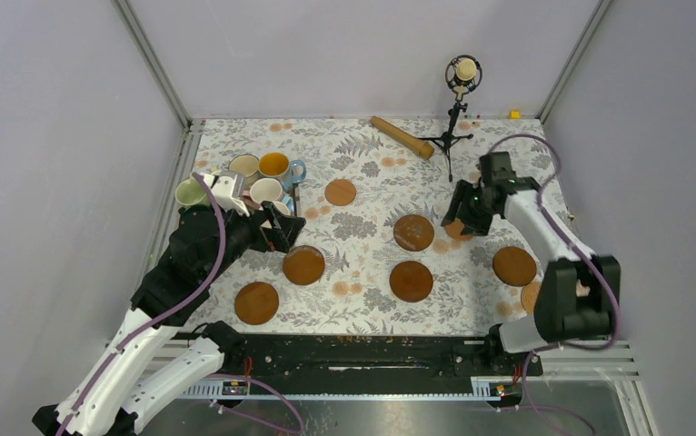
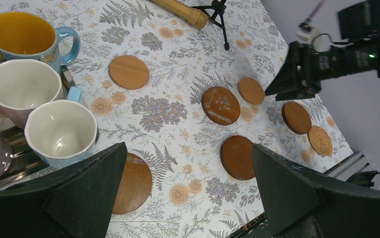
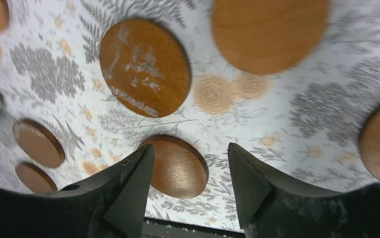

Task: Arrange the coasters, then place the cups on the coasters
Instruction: Move the coaster to the center of the board.

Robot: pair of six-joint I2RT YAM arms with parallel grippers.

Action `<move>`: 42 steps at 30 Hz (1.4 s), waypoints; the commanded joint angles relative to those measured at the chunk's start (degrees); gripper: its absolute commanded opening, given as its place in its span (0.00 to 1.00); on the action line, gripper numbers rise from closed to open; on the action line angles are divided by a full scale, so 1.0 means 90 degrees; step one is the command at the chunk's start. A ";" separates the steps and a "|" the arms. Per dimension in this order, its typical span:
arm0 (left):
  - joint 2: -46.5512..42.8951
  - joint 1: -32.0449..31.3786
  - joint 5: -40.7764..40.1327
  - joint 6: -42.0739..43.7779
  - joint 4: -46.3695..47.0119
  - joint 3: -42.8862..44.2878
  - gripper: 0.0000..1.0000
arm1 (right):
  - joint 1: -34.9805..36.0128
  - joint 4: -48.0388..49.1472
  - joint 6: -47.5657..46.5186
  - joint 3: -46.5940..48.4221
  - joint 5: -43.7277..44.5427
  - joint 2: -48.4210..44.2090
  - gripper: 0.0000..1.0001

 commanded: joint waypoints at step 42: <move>0.0256 -0.0046 0.0042 -0.0021 0.0367 0.0032 0.99 | -0.4431 0.0891 0.2087 -0.3794 0.3545 -0.3356 0.65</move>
